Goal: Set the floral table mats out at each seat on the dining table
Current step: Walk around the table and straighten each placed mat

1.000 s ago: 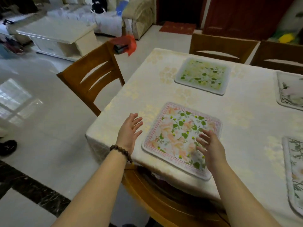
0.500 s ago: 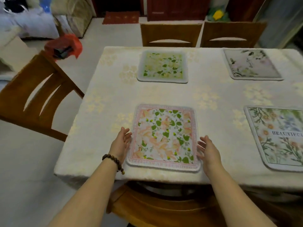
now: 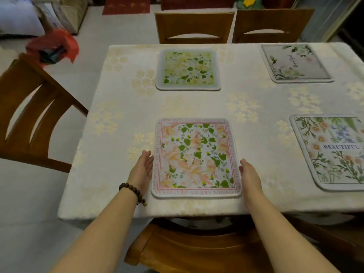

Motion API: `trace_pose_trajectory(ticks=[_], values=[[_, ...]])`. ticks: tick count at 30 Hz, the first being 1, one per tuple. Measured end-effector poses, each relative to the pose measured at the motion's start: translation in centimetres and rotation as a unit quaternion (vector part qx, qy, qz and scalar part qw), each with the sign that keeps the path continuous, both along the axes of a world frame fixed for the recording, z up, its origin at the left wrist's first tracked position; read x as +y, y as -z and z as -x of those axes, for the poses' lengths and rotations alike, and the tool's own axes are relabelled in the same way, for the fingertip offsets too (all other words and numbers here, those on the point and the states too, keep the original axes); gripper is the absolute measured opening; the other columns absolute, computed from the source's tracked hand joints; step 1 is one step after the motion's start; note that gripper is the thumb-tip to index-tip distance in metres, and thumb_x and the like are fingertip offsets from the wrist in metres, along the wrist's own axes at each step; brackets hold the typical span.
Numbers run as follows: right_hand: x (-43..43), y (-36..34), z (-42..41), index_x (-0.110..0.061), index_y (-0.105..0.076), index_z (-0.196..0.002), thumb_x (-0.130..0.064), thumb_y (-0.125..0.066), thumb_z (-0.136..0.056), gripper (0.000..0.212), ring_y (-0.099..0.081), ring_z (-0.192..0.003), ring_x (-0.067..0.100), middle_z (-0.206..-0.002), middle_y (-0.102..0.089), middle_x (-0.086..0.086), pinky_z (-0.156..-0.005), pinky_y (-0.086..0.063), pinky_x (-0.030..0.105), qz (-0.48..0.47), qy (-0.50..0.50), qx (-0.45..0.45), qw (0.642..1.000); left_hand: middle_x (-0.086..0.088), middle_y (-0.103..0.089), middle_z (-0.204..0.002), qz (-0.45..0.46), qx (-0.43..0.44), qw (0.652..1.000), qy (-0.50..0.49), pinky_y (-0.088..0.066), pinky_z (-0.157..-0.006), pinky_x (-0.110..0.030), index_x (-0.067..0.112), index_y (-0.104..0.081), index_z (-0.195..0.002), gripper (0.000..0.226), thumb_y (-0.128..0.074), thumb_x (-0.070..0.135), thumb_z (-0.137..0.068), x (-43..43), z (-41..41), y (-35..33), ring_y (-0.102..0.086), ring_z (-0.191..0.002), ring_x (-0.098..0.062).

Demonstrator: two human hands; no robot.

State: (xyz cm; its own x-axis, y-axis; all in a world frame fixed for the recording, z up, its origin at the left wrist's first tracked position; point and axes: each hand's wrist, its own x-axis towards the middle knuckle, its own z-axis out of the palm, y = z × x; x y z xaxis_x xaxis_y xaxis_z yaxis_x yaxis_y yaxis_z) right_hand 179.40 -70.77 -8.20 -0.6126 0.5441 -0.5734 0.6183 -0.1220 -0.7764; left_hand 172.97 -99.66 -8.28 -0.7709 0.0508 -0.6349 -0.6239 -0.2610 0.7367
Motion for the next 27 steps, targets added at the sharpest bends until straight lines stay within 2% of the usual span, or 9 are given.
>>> trace_pose_trajectory(ticks=[5,8,10,12,15,17,21,24,27], values=[[0.9,0.0,2.0,-0.027,-0.052,-0.08,-0.043,-0.036,-0.098,0.029,-0.061,-0.073,0.008,-0.08,-0.057,-0.01,-0.058,-0.046,0.029,0.02,-0.018,0.013,1.0,-0.009,-0.044,-0.145,-0.005,-0.009,1.0,0.0,-0.047,-0.079,-0.026,0.014,-0.03,-0.146,0.058,-0.034,0.047,-0.099,-0.5,-0.4,0.0,-0.056,-0.106,-0.014],[1.4,0.1,4.1,-0.026,-0.053,-0.082,-0.045,-0.036,-0.096,0.03,-0.065,-0.083,0.02,-0.087,-0.06,-0.002,-0.077,-0.055,0.041,0.006,-0.045,0.016,0.999,-0.012,-0.049,-0.139,-0.011,-0.024,1.0,-0.007,-0.05,-0.078,-0.029,0.013,-0.03,-0.146,0.058,-0.035,0.047,-0.099,-1.0,-0.8,-0.2,-0.06,-0.101,-0.013],[1.9,0.1,5.8,-0.014,-0.059,-0.096,-0.047,-0.036,-0.095,0.039,-0.065,-0.095,0.029,-0.102,-0.064,0.006,-0.092,-0.051,0.049,-0.008,-0.06,0.007,0.998,-0.013,-0.052,-0.135,0.001,-0.033,0.999,0.004,-0.049,-0.087,-0.034,0.014,-0.032,-0.145,0.058,-0.033,0.049,-0.098,-1.3,-1.1,-0.3,-0.06,-0.103,-0.017],[2.4,-0.2,7.4,-0.008,-0.058,-0.113,-0.049,-0.037,-0.094,0.05,-0.066,-0.096,0.027,-0.11,-0.065,0.003,-0.095,-0.049,0.048,-0.007,-0.074,-0.001,0.997,-0.013,-0.06,-0.124,0.023,-0.042,0.999,0.018,-0.045,-0.095,-0.038,0.014,-0.036,-0.143,0.059,-0.031,0.052,-0.098,-1.5,-1.4,-0.4,-0.061,-0.105,-0.022],[2.9,-0.7,9.6,-0.013,-0.055,-0.127,-0.052,-0.033,-0.096,0.054,-0.064,-0.103,0.021,-0.121,-0.063,0.002,-0.1,-0.045,0.044,-0.006,-0.103,-0.01,0.995,-0.016,-0.067,-0.111,0.031,-0.062,0.997,0.027,-0.047,-0.093,-0.038,0.015,-0.042,-0.137,0.057,-0.031,0.054,-0.097,-1.5,-2.0,-0.5,-0.064,-0.102,-0.027],[3.1,-0.9,10.6,-0.013,-0.053,-0.132,-0.052,-0.031,-0.097,0.056,-0.059,-0.114,0.025,-0.133,-0.058,0.005,-0.106,-0.04,0.047,-0.014,-0.117,-0.019,0.993,-0.016,-0.067,-0.112,0.022,-0.077,0.996,0.041,-0.048,-0.091,-0.038,0.018,-0.044,-0.134,0.055,-0.032,0.055,-0.096,-1.5,-2.5,-0.7,-0.063,-0.105,-0.028],[3.1,-1.2,10.6,-0.011,-0.049,-0.136,-0.049,-0.028,-0.099,0.056,-0.055,-0.12,0.025,-0.138,-0.055,0.006,-0.107,-0.039,0.048,-0.046,-0.123,-0.012,0.991,-0.013,-0.064,-0.119,0.025,-0.079,0.995,0.057,-0.046,-0.093,-0.042,0.018,-0.046,-0.131,0.053,-0.03,0.056,-0.096,-2.0,-2.3,-0.9,-0.059,-0.111,-0.026],[2.5,-1.5,9.1,-0.017,-0.053,-0.131,-0.05,-0.035,-0.096,0.051,-0.059,-0.115,0.019,-0.135,-0.055,0.0,-0.099,-0.047,0.047,-0.032,-0.062,0.039,0.997,-0.006,-0.06,-0.12,0.035,-0.055,0.997,0.048,-0.04,-0.1,-0.043,0.017,-0.044,-0.134,0.054,-0.028,0.054,-0.097,-2.7,-0.6,-1.4,-0.054,-0.115,-0.023],[0.6,-1.6,6.8,-0.023,-0.061,-0.103,-0.047,-0.048,-0.091,0.031,-0.069,-0.068,0.001,-0.099,-0.065,-0.01,-0.059,-0.058,0.028,0.064,0.054,0.103,0.991,-0.003,-0.056,-0.126,0.027,-0.017,0.999,0.033,-0.04,-0.098,-0.038,0.016,-0.044,-0.137,0.055,-0.029,0.052,-0.098,-3.5,2.2,-2.3,-0.053,-0.114,-0.017]])
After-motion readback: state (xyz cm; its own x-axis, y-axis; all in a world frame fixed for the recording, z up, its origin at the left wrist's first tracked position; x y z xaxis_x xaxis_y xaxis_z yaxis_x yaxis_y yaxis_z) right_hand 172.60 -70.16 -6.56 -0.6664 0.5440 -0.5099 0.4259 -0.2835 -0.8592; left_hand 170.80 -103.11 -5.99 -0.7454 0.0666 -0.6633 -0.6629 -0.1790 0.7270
